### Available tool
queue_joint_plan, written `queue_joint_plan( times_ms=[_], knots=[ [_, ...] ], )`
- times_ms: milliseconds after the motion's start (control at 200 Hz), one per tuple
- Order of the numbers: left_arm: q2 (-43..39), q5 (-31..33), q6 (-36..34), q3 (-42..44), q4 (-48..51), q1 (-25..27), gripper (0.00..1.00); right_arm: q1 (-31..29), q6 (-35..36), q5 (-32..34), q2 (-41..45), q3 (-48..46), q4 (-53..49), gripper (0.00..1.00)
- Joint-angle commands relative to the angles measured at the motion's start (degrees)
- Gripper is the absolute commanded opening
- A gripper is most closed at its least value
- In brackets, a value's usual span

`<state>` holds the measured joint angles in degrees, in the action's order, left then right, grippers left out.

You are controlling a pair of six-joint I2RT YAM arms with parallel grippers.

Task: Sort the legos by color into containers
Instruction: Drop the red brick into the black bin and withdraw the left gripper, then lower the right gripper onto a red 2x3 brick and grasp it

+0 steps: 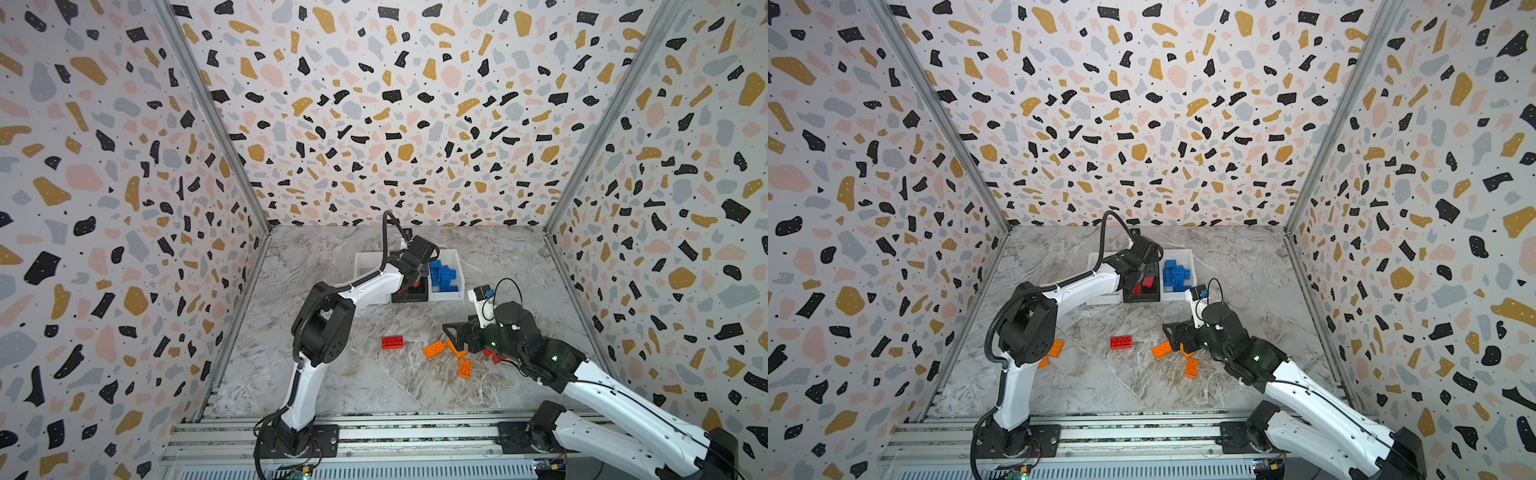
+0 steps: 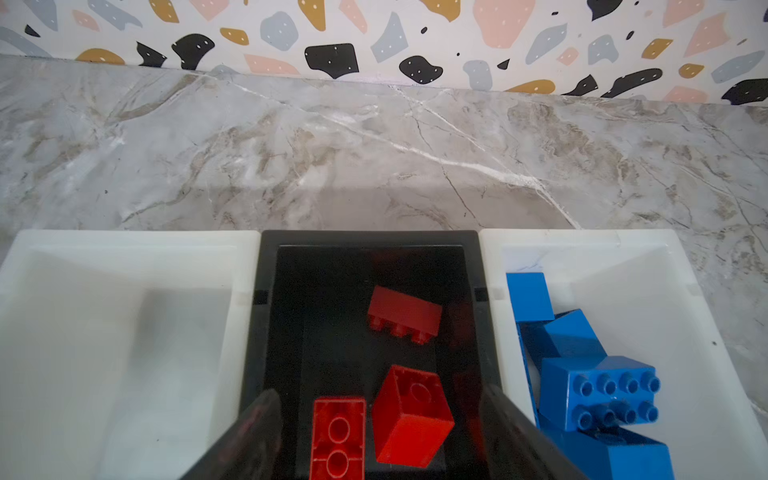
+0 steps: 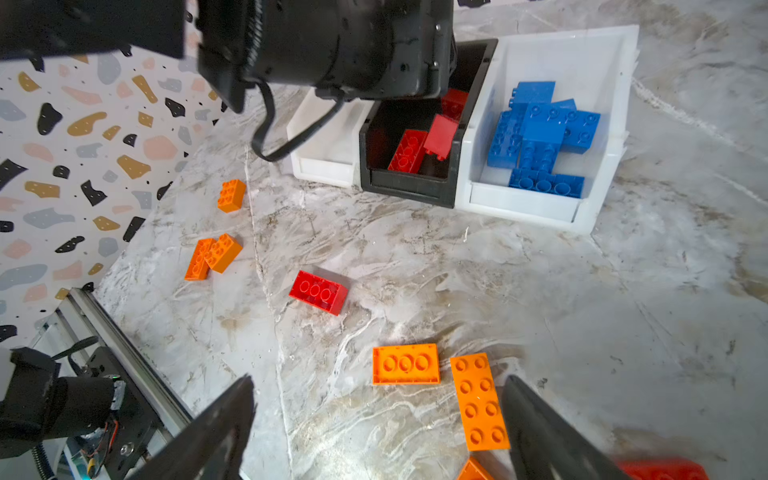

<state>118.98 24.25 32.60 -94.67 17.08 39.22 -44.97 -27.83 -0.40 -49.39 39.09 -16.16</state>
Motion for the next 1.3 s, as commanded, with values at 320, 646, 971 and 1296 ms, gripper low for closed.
queue_joint_plan(
  times_ms=[320,646,971,1296],
  knots=[
    [-42.8,4.7,2.9,42.4,-6.3,0.0,0.88,-4.0,4.5,-4.6,-12.5,3.2,2.3,0.91],
    [-72.9,7.6,16.2,67.9,-3.6,-0.1,0.92,-12.5,2.9,-1.8,-32.6,14.1,5.4,0.92],
    [-87.3,8.2,17.7,74.3,2.6,0.0,0.94,-13.8,23.7,-2.5,-50.4,29.2,-2.6,0.89],
    [-93.1,8.8,19.6,76.3,4.2,0.0,0.95,-11.4,30.1,-10.1,-59.0,34.7,-3.1,0.84]
  ],
)
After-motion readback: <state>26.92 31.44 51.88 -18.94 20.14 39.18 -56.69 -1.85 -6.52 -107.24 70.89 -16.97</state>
